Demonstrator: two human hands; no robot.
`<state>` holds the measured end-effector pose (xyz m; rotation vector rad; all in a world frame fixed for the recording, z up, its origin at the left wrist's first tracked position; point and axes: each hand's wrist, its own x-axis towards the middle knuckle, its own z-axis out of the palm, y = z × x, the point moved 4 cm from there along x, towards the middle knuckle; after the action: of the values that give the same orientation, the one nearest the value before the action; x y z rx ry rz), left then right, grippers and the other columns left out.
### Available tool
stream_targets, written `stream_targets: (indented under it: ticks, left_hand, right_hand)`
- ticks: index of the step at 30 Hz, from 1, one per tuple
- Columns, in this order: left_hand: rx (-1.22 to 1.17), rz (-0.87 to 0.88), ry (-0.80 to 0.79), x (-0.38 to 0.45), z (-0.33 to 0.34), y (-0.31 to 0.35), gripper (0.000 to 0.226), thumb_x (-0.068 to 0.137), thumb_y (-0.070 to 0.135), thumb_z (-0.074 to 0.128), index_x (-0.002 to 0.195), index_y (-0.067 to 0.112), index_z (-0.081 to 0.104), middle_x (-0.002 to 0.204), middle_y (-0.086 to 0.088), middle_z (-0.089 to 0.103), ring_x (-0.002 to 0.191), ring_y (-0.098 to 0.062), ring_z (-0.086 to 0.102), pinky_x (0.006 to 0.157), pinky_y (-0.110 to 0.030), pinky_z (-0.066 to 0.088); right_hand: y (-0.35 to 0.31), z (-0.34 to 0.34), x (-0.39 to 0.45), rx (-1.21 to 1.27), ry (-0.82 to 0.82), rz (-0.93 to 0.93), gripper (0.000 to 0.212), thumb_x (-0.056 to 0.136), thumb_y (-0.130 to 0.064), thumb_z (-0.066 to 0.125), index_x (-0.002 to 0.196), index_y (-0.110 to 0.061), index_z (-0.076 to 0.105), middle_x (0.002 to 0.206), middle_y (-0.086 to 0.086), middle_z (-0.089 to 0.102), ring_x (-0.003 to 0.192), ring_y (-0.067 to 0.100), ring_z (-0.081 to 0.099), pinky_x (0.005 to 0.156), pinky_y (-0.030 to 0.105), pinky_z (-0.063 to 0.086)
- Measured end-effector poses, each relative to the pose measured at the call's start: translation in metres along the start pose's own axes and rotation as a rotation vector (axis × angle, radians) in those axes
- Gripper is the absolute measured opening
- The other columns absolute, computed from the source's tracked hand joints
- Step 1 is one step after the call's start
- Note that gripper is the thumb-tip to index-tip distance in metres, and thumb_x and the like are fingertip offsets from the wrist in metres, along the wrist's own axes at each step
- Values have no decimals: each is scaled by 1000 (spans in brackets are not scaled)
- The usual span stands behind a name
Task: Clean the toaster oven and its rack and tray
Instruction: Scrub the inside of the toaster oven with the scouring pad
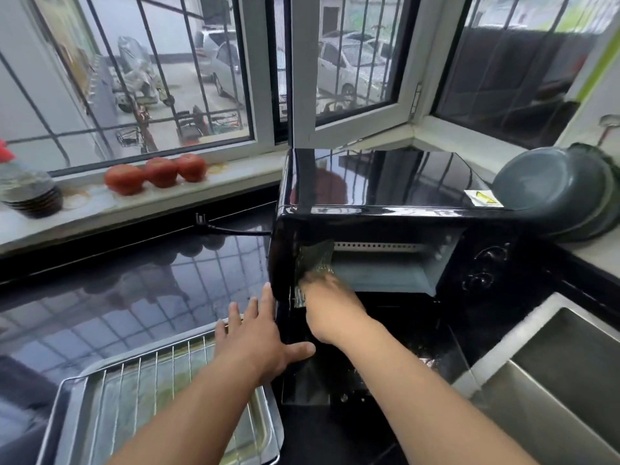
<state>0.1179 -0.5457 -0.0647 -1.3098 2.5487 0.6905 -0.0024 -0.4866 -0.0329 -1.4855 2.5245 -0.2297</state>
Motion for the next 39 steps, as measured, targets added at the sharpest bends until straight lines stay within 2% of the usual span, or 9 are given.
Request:
stream_targets:
  ticks: [3, 9, 14, 18, 21, 26, 33, 37, 39]
  left_hand:
    - [-7, 4, 6, 0, 0, -1, 129, 80, 82, 60, 157, 31, -30, 174, 1, -6, 158, -32, -14, 128, -52, 0]
    - [-15, -2, -9, -1, -1, 0, 128, 81, 80, 61, 157, 31, -30, 174, 0, -6, 158, -33, -15, 128, -53, 0]
    - [-4, 6, -42, -1, 0, 2, 132, 78, 85, 58, 155, 30, -33, 173, -1, -9, 158, -33, -16, 128, -51, -2]
    - [-13, 0, -26, -2, 1, 1, 131, 80, 81, 61, 156, 29, -33, 174, 0, -8, 158, -32, -16, 129, -51, -2]
    - [18, -6, -12, -2, -2, 0, 131, 80, 81, 61, 156, 29, -32, 174, 0, -7, 158, -33, -16, 128, -52, -1]
    - [24, -6, -28, -1, -3, 3, 134, 78, 83, 61, 156, 27, -33, 173, -2, -8, 157, -33, -16, 128, -51, -3]
    - [38, -2, -2, -5, -1, 4, 131, 81, 83, 57, 156, 25, -33, 174, -3, -6, 158, -34, -15, 129, -51, -1]
    - [-7, -4, -19, -5, 1, 2, 130, 81, 82, 58, 156, 28, -33, 174, -3, -6, 158, -33, -15, 129, -51, -2]
    - [-32, -10, -25, -4, 2, 0, 130, 80, 82, 59, 156, 29, -33, 174, -3, -5, 158, -33, -15, 129, -50, -2]
  right_hand:
    - [0, 4, -8, -32, -3, -46, 69, 86, -7, 61, 149, -16, 36, 157, 2, 30, 145, 24, 26, 116, 40, 29]
    - [4, -11, 34, 3, -39, 190, 50, 87, -2, 58, 135, -16, 53, 139, 10, 49, 127, 31, 49, 100, 40, 45]
    - [4, 13, -23, -55, 11, -115, 85, 84, -16, 70, 155, -15, 23, 161, 3, 22, 149, 21, 18, 118, 37, 26]
    - [5, -2, 27, -16, -76, 129, 47, 87, -2, 56, 132, -16, 56, 139, 8, 50, 126, 29, 50, 99, 41, 48]
    - [6, -4, 38, -19, -145, 150, 44, 85, -1, 56, 125, -18, 60, 130, 10, 57, 113, 32, 59, 91, 42, 54]
    - [16, 12, -10, 3, -81, -80, 73, 87, -3, 57, 152, -23, 30, 158, -1, 27, 145, 24, 29, 115, 41, 34]
    - [38, -4, 22, -103, -122, 142, 51, 85, -1, 50, 133, -18, 53, 130, 10, 57, 110, 32, 60, 80, 36, 51]
    - [60, 0, -18, -133, -52, 66, 70, 88, 1, 48, 152, -21, 30, 158, 1, 31, 138, 27, 40, 103, 38, 45]
    - [67, -2, 3, -140, -66, 158, 65, 89, 1, 47, 148, -23, 36, 150, 4, 44, 130, 30, 49, 99, 40, 49]
